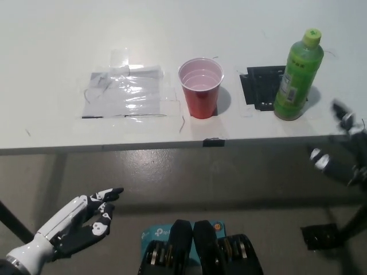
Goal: The robot uses its right hand to pick up a bottle kept in the middle of the desk and tilt it into a cup kept next to it to pour water out
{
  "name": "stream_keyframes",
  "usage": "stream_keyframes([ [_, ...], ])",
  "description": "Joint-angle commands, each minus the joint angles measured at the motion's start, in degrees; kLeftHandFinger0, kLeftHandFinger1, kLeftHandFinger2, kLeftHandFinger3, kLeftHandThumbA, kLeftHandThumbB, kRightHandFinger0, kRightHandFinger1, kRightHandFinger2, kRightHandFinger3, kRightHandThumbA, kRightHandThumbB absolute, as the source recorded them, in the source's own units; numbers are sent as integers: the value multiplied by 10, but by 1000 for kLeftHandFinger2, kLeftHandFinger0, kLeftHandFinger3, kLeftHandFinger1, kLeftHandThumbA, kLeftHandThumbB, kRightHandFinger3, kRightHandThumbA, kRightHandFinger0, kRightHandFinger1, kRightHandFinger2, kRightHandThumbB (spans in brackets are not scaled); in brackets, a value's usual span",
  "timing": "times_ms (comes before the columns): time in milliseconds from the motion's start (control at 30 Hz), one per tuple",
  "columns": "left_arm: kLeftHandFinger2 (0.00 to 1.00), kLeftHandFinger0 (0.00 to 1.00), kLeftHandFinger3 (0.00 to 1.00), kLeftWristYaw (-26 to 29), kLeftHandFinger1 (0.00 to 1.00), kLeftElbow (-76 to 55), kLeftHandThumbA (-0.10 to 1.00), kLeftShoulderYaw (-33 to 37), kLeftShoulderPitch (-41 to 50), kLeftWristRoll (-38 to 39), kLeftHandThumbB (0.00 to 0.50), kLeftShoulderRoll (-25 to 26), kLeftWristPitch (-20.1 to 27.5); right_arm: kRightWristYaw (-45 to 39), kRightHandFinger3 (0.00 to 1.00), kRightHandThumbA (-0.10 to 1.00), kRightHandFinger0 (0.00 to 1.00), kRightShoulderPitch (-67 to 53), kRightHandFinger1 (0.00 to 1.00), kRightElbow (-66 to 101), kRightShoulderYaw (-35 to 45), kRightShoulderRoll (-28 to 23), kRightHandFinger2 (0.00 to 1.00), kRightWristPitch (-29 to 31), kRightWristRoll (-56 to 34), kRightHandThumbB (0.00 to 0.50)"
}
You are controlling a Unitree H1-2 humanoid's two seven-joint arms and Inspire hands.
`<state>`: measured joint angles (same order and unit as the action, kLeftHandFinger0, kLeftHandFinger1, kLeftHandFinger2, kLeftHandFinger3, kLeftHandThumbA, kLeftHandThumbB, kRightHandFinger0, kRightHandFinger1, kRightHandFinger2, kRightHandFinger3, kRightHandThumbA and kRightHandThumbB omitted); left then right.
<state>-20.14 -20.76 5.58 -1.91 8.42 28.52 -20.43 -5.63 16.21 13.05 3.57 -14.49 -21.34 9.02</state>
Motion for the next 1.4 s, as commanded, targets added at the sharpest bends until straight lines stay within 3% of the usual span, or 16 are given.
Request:
stream_keyframes([
  [0,1000,988,1000,-10,1000,-21,879,-3,7,4,225,5,-5,-1,1000,799,1000,48,1000,-2,25,-23,1000,-56,0,498],
  [100,1000,1000,1000,-11,1000,-23,862,-5,7,8,226,4,-10,8,1000,874,1000,69,1000,-19,28,-21,1000,-56,15,500],
  [200,1000,1000,1000,-10,1000,-23,861,-6,5,9,218,0,-12,14,1000,881,1000,88,1000,-39,43,-7,1000,-56,20,500],
  [667,1000,997,1000,-12,1000,-26,862,-1,3,3,224,0,-16,-17,1000,805,1000,196,1000,-234,20,17,1000,-56,6,500],
  [933,1000,1000,1000,-16,1000,-21,876,1,5,4,240,0,-10,16,1000,836,1000,269,1000,-360,-32,28,1000,-51,24,500],
  [1133,1000,1000,1000,-20,1000,-26,887,4,5,1,233,2,-16,34,1000,800,1000,298,1000,-405,-37,33,1000,-38,23,500],
  [1233,1000,1000,1000,-23,1000,-23,886,4,2,3,271,-1,-21,54,1000,800,1000,315,1000,-423,-36,43,1000,-42,25,500],
  [1367,1000,1000,1000,-24,1000,-21,891,5,3,3,267,-4,-17,70,1000,796,1000,337,1000,-463,-24,48,1000,-39,15,500],
])
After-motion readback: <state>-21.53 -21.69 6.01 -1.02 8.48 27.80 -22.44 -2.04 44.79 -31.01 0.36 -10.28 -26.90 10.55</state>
